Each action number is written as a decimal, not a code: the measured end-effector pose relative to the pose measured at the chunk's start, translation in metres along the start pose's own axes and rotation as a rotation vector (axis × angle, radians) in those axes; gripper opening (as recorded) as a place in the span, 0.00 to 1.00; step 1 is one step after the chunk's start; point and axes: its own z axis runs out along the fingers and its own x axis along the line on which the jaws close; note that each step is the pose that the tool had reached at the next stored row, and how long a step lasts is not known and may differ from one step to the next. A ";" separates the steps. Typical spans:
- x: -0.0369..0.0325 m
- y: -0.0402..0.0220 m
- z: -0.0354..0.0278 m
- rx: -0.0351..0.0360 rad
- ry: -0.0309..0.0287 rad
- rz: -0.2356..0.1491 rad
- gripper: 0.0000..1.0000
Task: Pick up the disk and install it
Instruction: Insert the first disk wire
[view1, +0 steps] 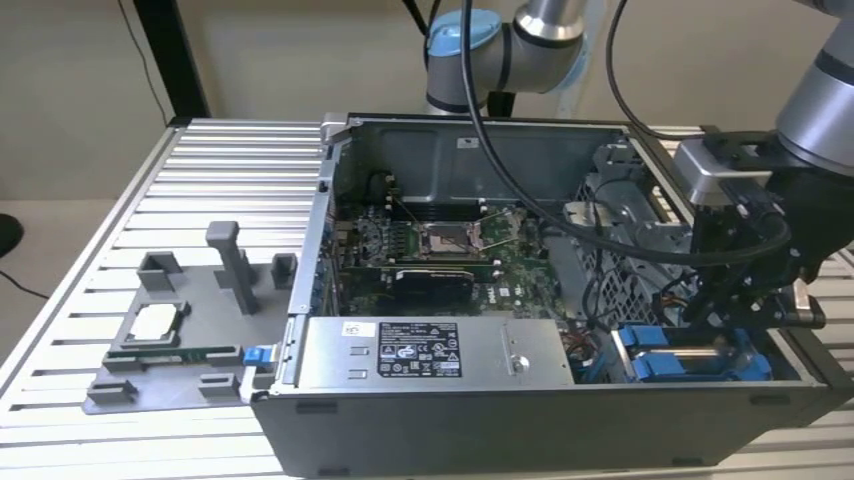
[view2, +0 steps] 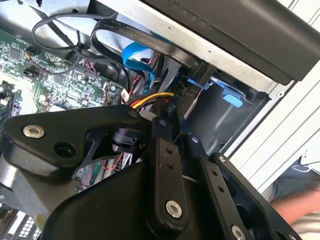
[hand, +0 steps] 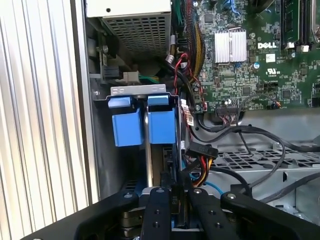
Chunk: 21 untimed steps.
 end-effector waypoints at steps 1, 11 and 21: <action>0.0000 0.0000 0.0000 0.0000 0.0000 0.000 0.00; -0.0032 -0.0049 0.0030 -0.0075 0.0089 -0.002 0.00; -0.0045 -0.0054 0.0054 -0.0100 0.0163 -0.002 0.00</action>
